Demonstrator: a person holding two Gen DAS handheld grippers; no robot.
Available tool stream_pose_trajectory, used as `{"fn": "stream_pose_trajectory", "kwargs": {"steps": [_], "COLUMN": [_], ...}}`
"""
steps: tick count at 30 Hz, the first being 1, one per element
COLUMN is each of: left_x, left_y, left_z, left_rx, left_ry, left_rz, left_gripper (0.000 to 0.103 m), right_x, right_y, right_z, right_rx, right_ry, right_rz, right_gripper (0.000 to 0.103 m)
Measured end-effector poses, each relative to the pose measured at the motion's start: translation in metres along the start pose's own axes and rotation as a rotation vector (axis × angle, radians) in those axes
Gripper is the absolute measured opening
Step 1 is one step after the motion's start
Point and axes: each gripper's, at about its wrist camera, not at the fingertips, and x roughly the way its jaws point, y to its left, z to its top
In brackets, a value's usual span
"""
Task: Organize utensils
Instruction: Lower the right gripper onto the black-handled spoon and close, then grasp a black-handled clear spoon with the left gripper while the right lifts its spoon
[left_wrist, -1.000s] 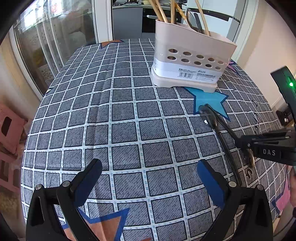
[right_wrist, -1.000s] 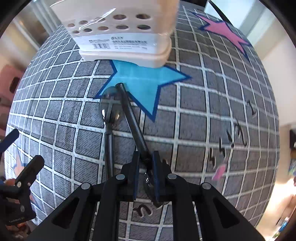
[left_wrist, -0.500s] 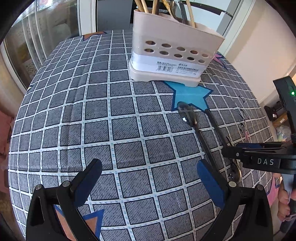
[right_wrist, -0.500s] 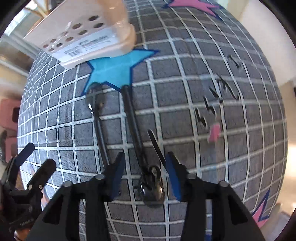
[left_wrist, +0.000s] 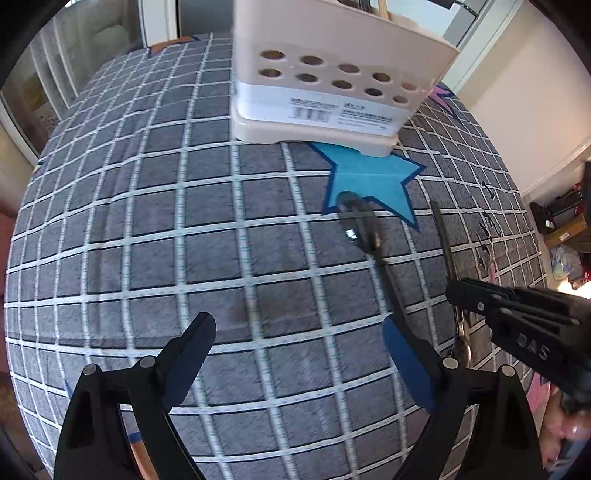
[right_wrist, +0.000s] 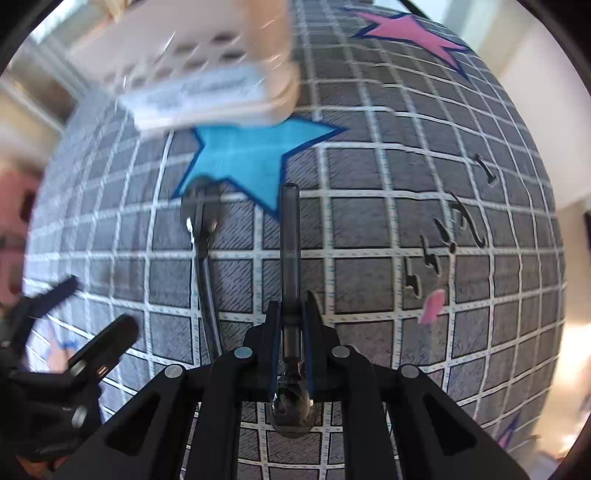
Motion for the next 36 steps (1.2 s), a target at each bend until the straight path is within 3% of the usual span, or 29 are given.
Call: {"fn": "stream_pose_trajectory", "kwargs": {"steps": [5, 11, 16, 17, 18, 20, 26, 36], "left_x": [0.019, 0.036, 0.043, 0.043, 0.042, 0.039, 0.030, -0.012], "left_y": [-0.029, -0.058, -0.069, -0.071, -0.074, -0.082, -0.086, -0.071], "left_z": [0.020, 0.035, 0.043, 0.045, 0.047, 0.049, 0.030, -0.011], "left_rx": [0.005, 0.064, 0.085, 0.091, 0.104, 0.147, 0.201, 0.224], "left_ry": [0.059, 0.093, 0.143, 0.144, 0.136, 0.114, 0.033, -0.172], "left_rz": [0.024, 0.166, 0.159, 0.157, 0.150, 0.137, 0.075, 0.011], "left_gripper": [0.103, 0.103, 0.103, 0.095, 0.088, 0.046, 0.043, 0.043], "right_x": [-0.023, -0.042, -0.046, -0.051, -0.054, -0.055, -0.060, -0.069], "right_y": [-0.036, -0.066, -0.069, -0.073, -0.074, -0.075, -0.076, -0.069], "right_z": [-0.009, -0.031, -0.037, -0.042, -0.044, -0.045, -0.052, -0.062], "right_rx": [0.041, 0.082, 0.100, 0.102, 0.105, 0.107, 0.120, 0.126], "right_ry": [-0.072, -0.118, -0.144, -0.149, -0.154, -0.162, -0.181, -0.220], "right_rz": [0.048, 0.106, 0.141, 0.146, 0.153, 0.161, 0.170, 0.179], "right_gripper": [0.012, 0.012, 0.012, 0.012, 0.012, 0.012, 0.012, 0.012]}}
